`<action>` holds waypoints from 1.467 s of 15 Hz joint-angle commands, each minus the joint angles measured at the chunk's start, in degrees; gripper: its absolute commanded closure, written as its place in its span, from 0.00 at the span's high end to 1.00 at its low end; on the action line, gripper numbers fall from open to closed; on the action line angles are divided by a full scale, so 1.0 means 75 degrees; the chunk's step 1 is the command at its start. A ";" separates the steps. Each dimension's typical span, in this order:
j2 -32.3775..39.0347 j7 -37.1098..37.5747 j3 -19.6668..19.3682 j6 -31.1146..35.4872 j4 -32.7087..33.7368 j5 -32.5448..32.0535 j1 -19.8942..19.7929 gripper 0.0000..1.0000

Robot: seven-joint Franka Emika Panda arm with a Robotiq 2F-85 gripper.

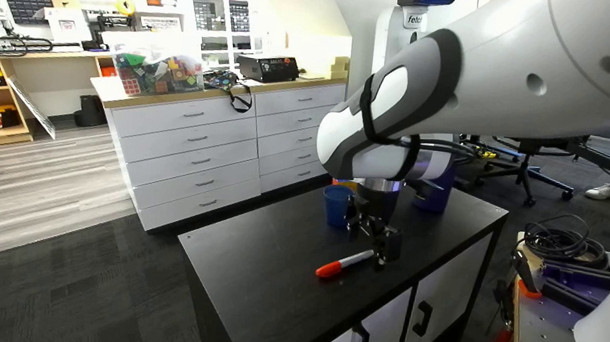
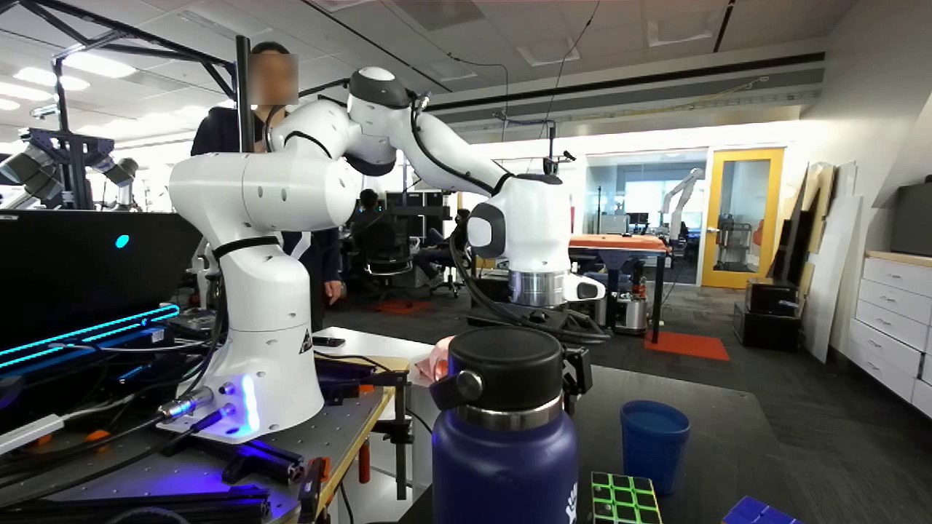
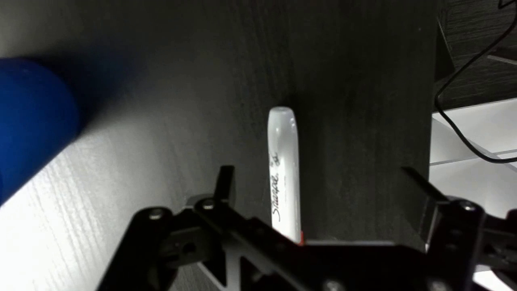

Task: Pick up the pen from the table and put it in the blue cup.

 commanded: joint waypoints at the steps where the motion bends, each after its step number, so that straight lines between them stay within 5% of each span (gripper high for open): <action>1: 0.0131 0.0179 0.0058 0.0006 -0.0045 -0.0159 -0.0091 1.00; 12: 0.0165 -0.0055 0.0277 -0.0040 0.0016 0.0040 -0.0361 1.00; 13: 0.0177 -0.0064 0.0283 -0.0029 0.0032 0.0098 -0.0377 0.75; 22: 0.0185 -0.0176 0.0231 0.0012 0.0081 0.0225 -0.0338 0.23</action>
